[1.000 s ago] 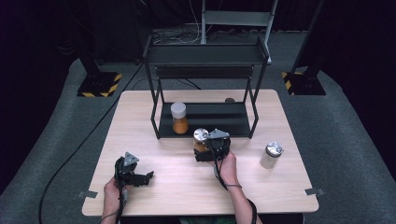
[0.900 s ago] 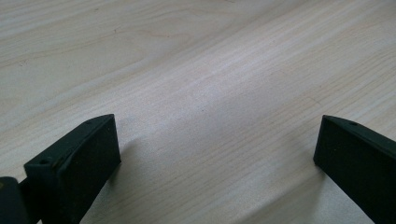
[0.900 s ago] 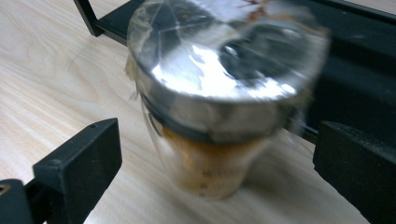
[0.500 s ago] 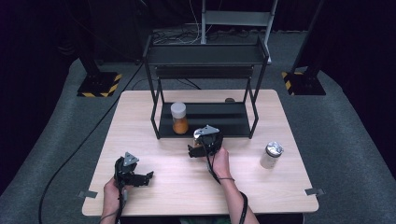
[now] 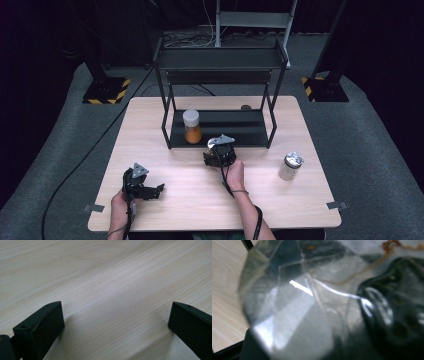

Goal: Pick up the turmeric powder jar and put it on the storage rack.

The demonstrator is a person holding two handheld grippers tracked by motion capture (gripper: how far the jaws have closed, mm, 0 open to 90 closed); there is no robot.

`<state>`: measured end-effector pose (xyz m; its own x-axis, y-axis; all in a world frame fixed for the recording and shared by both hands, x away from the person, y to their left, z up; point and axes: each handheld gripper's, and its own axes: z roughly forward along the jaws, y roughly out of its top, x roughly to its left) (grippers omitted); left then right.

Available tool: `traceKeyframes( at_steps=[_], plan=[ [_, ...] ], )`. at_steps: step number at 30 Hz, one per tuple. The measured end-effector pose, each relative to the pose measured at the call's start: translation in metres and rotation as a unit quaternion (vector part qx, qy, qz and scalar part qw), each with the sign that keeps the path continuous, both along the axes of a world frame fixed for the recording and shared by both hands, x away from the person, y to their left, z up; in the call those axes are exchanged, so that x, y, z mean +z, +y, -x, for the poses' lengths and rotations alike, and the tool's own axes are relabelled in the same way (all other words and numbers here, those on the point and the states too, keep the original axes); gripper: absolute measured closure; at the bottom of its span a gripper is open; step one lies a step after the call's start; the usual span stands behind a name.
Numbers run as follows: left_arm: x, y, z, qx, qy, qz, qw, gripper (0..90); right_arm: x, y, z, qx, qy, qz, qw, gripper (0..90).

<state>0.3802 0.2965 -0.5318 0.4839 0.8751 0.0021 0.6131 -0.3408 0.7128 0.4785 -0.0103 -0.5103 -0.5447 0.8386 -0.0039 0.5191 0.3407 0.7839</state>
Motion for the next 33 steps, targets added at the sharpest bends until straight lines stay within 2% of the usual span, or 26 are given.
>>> traceKeyframes(
  at_steps=[9, 19, 33],
  plan=[
    [0.0, 0.0, 0.0, 0.0, 0.0, 0.0, 1.0, 0.2, 0.008, -0.002, 0.002, 0.002, -0.009, 0.0, 1.0, 30.1],
    [0.0, 0.0, 0.0, 0.0, 0.0, 0.0, 1.0, 0.1, 0.02, -0.006, 0.002, 0.01, -0.012, 0.016, 0.9997, 30.1],
    [0.0, 0.0, 0.0, 0.0, 0.0, 0.0, 1.0, 0.1, 0.034, -0.013, -0.004, 0.007, -0.019, 0.014, 0.9997, 30.1]
  ],
)
